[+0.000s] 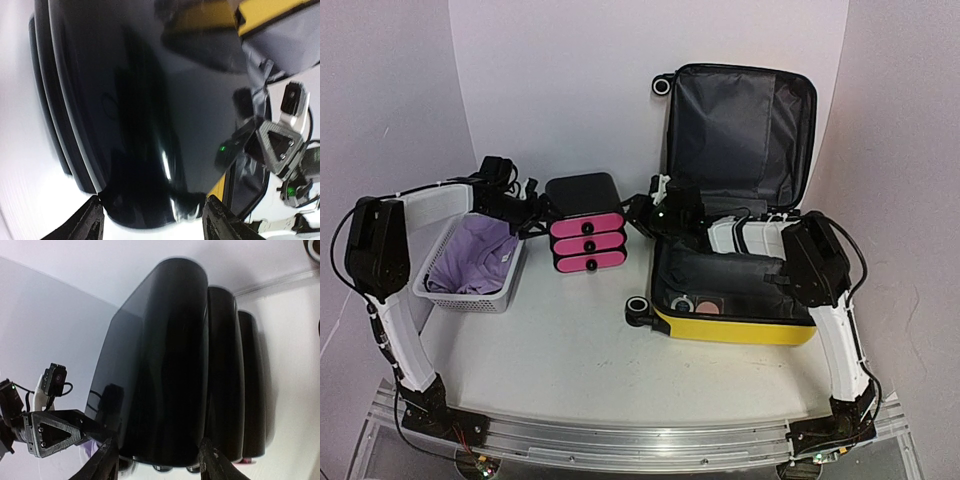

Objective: Open, take out, and arrange the luggage

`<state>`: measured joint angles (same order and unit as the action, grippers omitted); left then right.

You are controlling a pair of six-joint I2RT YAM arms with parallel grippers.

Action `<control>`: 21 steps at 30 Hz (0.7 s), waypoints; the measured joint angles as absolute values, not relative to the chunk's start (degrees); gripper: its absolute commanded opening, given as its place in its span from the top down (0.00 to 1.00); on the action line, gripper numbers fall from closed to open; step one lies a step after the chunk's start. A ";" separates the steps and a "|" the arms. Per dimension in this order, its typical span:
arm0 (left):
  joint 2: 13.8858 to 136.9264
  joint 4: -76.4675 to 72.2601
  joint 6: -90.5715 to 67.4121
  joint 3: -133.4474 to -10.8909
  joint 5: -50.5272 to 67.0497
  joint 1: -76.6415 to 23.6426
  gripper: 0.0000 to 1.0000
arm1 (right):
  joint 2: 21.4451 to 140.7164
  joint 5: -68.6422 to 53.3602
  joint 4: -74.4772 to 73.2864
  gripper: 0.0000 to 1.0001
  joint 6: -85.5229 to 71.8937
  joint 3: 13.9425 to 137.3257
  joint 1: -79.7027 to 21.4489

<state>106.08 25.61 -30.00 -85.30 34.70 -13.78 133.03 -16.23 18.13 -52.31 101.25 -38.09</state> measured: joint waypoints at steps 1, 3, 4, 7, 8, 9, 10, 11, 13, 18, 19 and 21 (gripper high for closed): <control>104.49 25.78 -29.95 -83.18 34.28 -14.44 0.30 | 131.41 -16.78 18.85 0.45 -52.40 98.43 -38.44; 101.38 26.39 -29.95 -78.76 34.46 -15.84 0.28 | 128.53 -18.72 18.98 0.45 -52.99 93.30 -39.66; 99.79 26.50 -29.95 -76.79 34.74 -16.86 0.26 | 127.55 -20.40 19.84 0.44 -53.41 91.26 -40.80; 95.39 27.38 -29.12 -72.99 34.79 -19.55 0.24 | 125.03 -24.47 22.39 0.44 -54.17 86.50 -45.93; 94.30 27.70 -28.67 -72.60 34.70 -20.05 0.23 | 124.05 -25.58 22.79 0.43 -54.35 85.10 -47.46; 93.60 27.92 -28.34 -72.53 34.59 -20.21 0.20 | 123.31 -26.63 23.07 0.41 -54.37 84.25 -48.82; 92.88 27.99 -28.01 -72.53 34.00 -20.18 0.18 | 122.32 -27.59 23.29 0.38 -54.28 83.24 -50.22; 92.29 28.03 -27.77 -72.51 33.30 -19.99 0.16 | 120.95 -28.49 23.22 0.34 -53.98 82.04 -51.24; 90.91 28.16 -27.16 -72.25 32.10 -19.68 0.12 | 118.06 -29.15 22.63 0.27 -52.73 80.31 -51.62; 86.78 26.52 -28.05 -69.87 30.61 -20.10 0.19 | 105.62 -25.15 13.85 0.09 -43.92 76.07 -49.08; 85.58 24.75 -28.99 -68.36 30.13 -20.64 0.20 | 103.33 -23.86 12.21 0.06 -42.28 75.48 -48.58; 83.33 20.69 -31.40 -64.86 28.27 -22.31 0.22 | 97.34 -19.75 6.31 0.05 -37.45 74.41 -47.13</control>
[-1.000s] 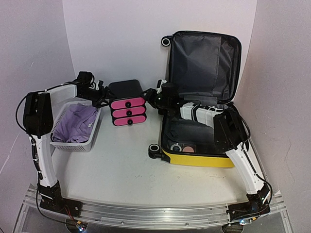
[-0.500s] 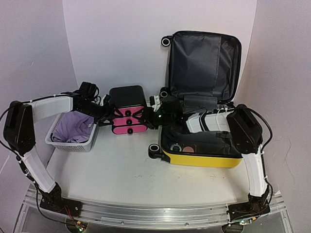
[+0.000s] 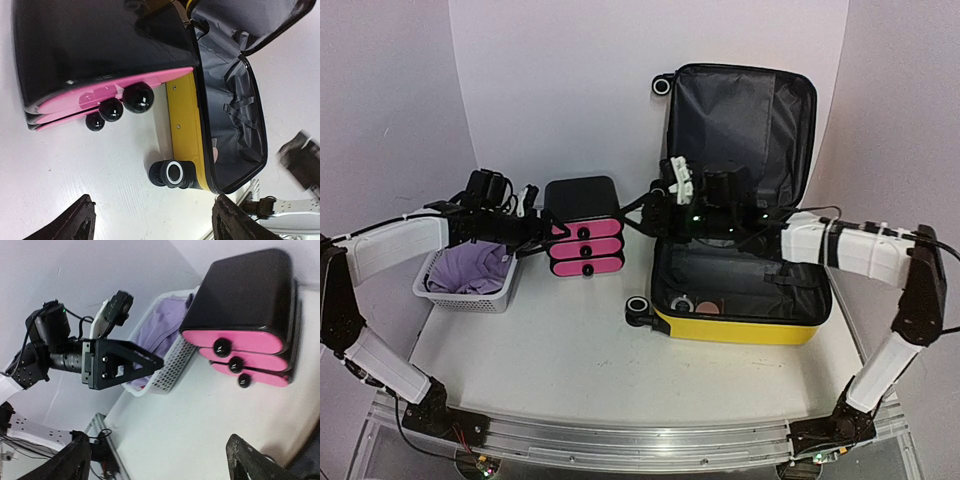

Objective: Open, take out, and arrange the luggage

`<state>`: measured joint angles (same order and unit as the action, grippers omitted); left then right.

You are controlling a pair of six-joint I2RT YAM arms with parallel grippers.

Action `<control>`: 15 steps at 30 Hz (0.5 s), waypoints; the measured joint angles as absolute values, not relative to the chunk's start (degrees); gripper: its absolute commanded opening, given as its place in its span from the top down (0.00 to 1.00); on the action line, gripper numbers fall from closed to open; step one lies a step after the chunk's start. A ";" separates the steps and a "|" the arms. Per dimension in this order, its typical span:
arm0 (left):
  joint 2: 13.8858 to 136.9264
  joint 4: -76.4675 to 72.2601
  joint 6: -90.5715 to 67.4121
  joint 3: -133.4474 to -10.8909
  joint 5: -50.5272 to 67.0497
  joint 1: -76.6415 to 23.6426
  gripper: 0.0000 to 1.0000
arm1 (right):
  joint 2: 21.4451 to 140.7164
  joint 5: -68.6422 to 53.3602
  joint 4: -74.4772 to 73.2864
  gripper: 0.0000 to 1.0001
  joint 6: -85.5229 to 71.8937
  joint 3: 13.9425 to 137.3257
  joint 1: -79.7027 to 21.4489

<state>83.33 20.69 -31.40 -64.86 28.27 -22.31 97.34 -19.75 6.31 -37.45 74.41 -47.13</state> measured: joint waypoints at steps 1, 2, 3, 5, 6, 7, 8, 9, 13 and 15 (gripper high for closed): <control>82.70 18.98 -32.14 -63.46 26.65 -23.51 0.22 | 95.39 -18.41 4.25 0.05 -35.94 74.26 -46.50; 82.50 17.85 -32.77 -62.74 24.95 -24.71 0.23 | 93.34 -16.84 1.72 0.05 -34.00 74.19 -45.45; 82.61 16.82 -33.12 -62.39 22.28 -26.37 0.24 | 91.50 -15.68 -0.38 0.04 -32.47 73.95 -44.51; 83.99 14.24 -33.41 -62.59 17.34 -30.09 0.25 | 87.64 -13.76 -3.79 0.03 -29.91 71.96 -41.78; 84.99 13.21 -33.50 -62.98 15.27 -31.57 0.26 | 86.26 -13.30 -4.67 0.03 -29.23 70.72 -40.51; 86.04 12.64 -33.52 -63.57 13.85 -32.56 0.27 | 84.58 -12.67 -6.02 0.02 -28.47 69.04 -39.03; 87.66 12.01 -33.58 -64.55 11.92 -33.69 0.29 | 83.07 -12.05 -7.38 0.02 -27.90 67.48 -37.69; 89.34 11.42 -33.78 -65.60 10.11 -34.46 0.30 | 81.76 -11.22 -8.62 0.02 -27.29 66.02 -36.34; 94.21 10.00 -34.72 -68.23 1.37 -35.90 0.33 | 77.23 -8.08 -13.26 0.02 -25.04 61.98 -34.37; 95.57 9.98 -34.98 -68.97 -1.96 -36.07 0.33 | 74.81 -6.94 -15.20 0.02 -23.75 60.71 -34.44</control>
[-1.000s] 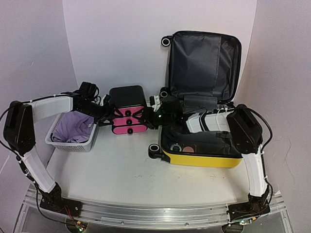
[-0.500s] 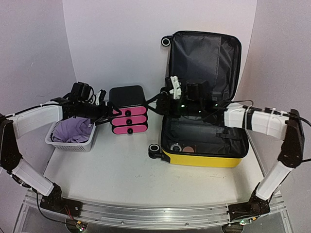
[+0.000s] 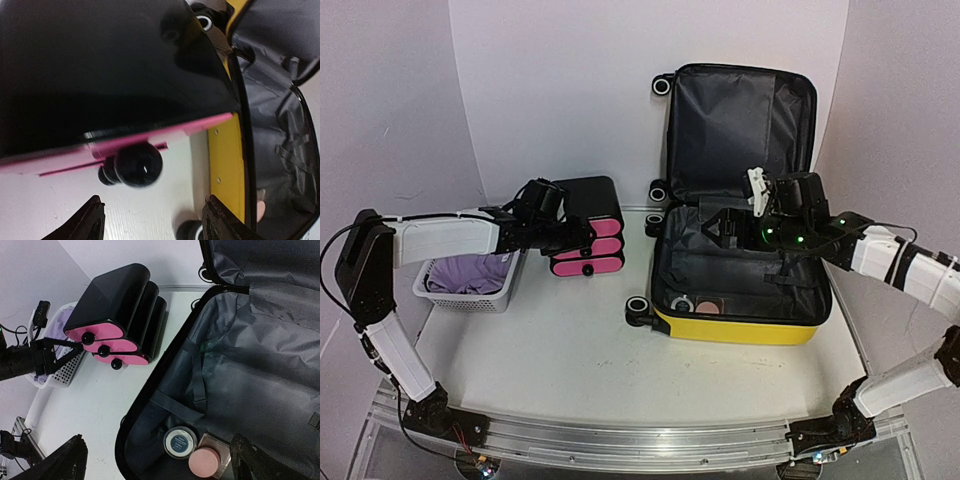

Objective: Open, take out, and arrange the luggage

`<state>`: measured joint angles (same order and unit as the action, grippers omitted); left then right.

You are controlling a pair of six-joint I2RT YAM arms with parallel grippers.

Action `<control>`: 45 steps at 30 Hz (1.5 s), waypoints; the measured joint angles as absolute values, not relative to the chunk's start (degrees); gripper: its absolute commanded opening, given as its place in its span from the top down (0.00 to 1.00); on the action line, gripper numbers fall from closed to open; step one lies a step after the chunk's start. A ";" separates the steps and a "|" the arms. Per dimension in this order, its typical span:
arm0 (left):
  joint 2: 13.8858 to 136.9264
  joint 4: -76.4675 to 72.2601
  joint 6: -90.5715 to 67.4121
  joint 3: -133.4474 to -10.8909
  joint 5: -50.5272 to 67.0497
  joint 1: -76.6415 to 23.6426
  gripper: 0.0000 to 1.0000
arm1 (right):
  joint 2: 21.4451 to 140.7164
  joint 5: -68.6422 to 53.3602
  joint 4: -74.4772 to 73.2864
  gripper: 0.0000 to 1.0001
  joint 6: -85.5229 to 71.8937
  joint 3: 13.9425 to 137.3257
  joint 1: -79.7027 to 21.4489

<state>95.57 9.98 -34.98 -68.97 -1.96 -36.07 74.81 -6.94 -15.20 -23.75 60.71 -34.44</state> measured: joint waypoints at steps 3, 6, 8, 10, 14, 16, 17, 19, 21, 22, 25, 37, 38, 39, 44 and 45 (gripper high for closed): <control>97.89 9.89 -35.09 -71.00 -4.73 -36.10 0.36 | 71.59 -5.10 -17.19 0.02 -22.09 60.05 -34.48; 99.96 9.41 -35.59 -72.69 -5.63 -36.07 0.38 | 68.84 -3.18 -18.13 0.02 -20.49 59.44 -34.44; 101.25 9.30 -35.88 -73.60 -5.98 -36.07 0.42 | 67.66 -2.22 -18.83 0.02 -19.55 59.07 -34.41; 102.00 9.08 -35.99 -73.93 -6.26 -36.07 0.48 | 67.26 -1.76 -19.38 0.02 -18.79 58.70 -34.41; 102.50 8.99 -36.25 -74.24 -6.33 -36.07 0.60 | 67.26 -1.19 -20.78 0.02 -17.69 58.04 -34.41; 102.52 9.04 -36.14 -74.30 -6.50 -36.07 0.66 | 67.31 -0.99 -21.50 0.02 -17.10 57.87 -34.41; 102.52 9.08 -36.05 -74.30 -6.57 -36.07 0.70 | 67.37 -0.95 -21.93 0.02 -16.78 57.82 -34.41; 102.52 9.13 -35.92 -74.30 -6.59 -36.03 0.75 | 67.66 -0.80 -22.59 0.02 -16.08 57.78 -34.41; 102.50 9.13 -35.81 -74.28 -6.39 -36.03 0.77 | 68.12 -0.75 -23.29 0.02 -15.16 57.76 -34.41; 102.50 9.08 -35.83 -74.24 -6.17 -36.01 0.79 | 68.47 -0.67 -23.79 0.02 -14.52 57.76 -34.41; 101.60 8.23 -35.92 -72.82 -5.37 -36.01 0.83 | 70.17 0.12 -26.30 0.02 -12.36 57.84 -34.41; 91.98 10.33 -37.65 -63.09 3.60 -37.17 0.84 | 80.14 0.91 -36.95 0.02 -4.58 64.77 -34.11; 91.44 10.87 -37.74 -62.48 4.34 -37.36 0.83 | 81.12 0.60 -37.17 0.02 -4.23 65.63 -34.04; 90.89 11.33 -37.87 -61.69 5.02 -37.56 0.82 | 82.17 0.21 -37.36 0.02 -4.01 66.48 -33.95; 87.99 14.20 -38.59 -58.35 7.75 -38.46 0.64 | 86.98 -3.51 -40.32 0.02 -1.19 70.43 -33.39; 87.33 15.55 -38.92 -58.11 8.05 -38.61 0.58 | 87.85 -4.21 -41.43 0.02 -0.49 71.33 -33.32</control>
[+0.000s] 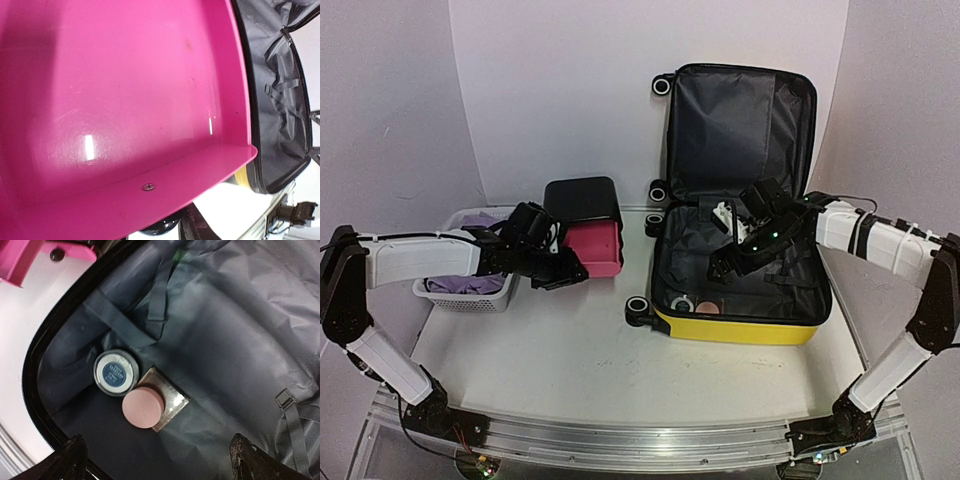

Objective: Open, take out, and arrange the luggage

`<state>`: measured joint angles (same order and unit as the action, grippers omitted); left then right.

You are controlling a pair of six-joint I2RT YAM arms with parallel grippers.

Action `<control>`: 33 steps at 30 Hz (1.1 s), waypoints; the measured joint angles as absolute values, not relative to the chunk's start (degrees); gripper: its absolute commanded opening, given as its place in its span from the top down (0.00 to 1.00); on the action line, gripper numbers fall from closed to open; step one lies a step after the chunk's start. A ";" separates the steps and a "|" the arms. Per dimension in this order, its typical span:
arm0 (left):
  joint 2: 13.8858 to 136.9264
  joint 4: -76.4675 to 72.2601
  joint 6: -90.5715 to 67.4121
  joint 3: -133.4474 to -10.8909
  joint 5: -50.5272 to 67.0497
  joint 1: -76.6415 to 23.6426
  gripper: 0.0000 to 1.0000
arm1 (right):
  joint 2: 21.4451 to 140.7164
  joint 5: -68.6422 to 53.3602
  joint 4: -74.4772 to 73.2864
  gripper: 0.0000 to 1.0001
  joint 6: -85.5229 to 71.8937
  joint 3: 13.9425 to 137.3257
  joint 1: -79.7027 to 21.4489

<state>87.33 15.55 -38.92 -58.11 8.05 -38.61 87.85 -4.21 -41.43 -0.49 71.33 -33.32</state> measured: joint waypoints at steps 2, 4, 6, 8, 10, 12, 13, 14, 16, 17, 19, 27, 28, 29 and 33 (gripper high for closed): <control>86.04 18.63 -39.51 -58.00 8.43 -38.65 0.48 | 89.36 -5.39 -43.72 0.02 0.58 73.03 -33.10; 85.08 22.33 -39.81 -58.00 8.45 -38.50 0.45 | 90.83 -6.74 -46.30 0.02 1.32 75.11 -32.86; 84.73 25.21 -39.20 -58.04 7.97 -38.37 0.44 | 92.01 -7.75 -47.72 0.02 1.52 76.93 -32.75; 84.73 27.40 -38.59 -58.28 7.79 -38.24 0.39 | 93.14 -8.43 -48.42 0.02 1.43 78.41 -32.64; 84.77 29.54 -37.08 -59.33 7.84 -38.20 0.34 | 94.37 -9.37 -48.93 0.02 1.21 79.70 -32.64; 84.82 30.46 -35.35 -60.73 7.92 -38.20 0.29 | 95.35 -10.11 -49.25 0.02 0.60 80.49 -32.64; 84.66 30.50 -34.59 -61.28 8.03 -38.20 0.26 | 95.88 -10.37 -49.45 0.02 0.16 80.90 -32.64; 84.18 30.48 -34.06 -61.49 8.36 -38.20 0.24 | 96.42 -10.68 -49.78 0.02 -0.03 81.36 -32.64; 82.26 31.14 -32.97 -61.47 9.17 -38.20 0.20 | 97.03 -11.20 -50.41 0.02 -0.23 81.97 -32.64; 80.71 31.70 -32.56 -61.47 9.50 -38.20 0.19 | 97.25 -11.38 -50.96 0.02 -0.23 82.39 -32.64; 77.06 33.56 -31.64 -61.84 9.74 -37.91 0.18 | 97.41 -11.55 -52.23 0.02 -0.05 83.20 -32.47; 73.93 39.66 -31.55 -66.74 11.51 -31.70 0.13 | 103.02 -13.85 -57.91 0.02 3.79 87.66 -31.73; 74.24 40.16 -31.83 -66.87 12.03 -29.91 0.13 | 104.71 -14.24 -58.78 0.02 4.67 88.64 -31.62; 74.63 40.88 -32.47 -67.00 12.53 -27.90 0.13 | 106.65 -14.90 -59.44 0.02 5.39 89.80 -31.51; 77.17 42.61 -36.07 -67.64 15.79 -20.03 0.13 | 113.89 -19.09 -60.45 0.02 6.02 94.41 -31.42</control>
